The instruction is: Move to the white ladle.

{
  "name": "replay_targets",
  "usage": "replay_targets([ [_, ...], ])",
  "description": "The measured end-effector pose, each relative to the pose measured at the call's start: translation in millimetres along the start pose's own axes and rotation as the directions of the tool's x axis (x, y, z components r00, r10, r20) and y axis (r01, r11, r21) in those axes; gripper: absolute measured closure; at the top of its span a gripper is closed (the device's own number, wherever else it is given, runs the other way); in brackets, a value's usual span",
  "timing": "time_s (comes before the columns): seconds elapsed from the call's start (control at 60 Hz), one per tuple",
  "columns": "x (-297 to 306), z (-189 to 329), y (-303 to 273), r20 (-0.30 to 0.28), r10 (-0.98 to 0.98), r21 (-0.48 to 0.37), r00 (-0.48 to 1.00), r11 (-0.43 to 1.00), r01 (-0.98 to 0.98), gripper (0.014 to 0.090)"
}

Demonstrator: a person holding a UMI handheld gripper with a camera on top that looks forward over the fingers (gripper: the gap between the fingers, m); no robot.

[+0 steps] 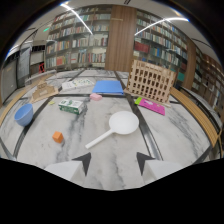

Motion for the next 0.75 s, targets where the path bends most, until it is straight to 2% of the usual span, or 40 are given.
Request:
replay_targets([
  [0.167, 19.8, 38.3, -20.7, 0.015, -0.021, 0.002, 1.000, 1.000, 0.021, 0.0189],
  [0.35, 31.3, 72.6, -16.4, 0.017, -0.006, -0.012, 1.000, 1.000, 0.006, 0.0189],
  [0.75, 31.8, 83.7, -8.6, 0.039, 0.016, -0.027, 0.999, 1.000, -0.015, 0.0185],
])
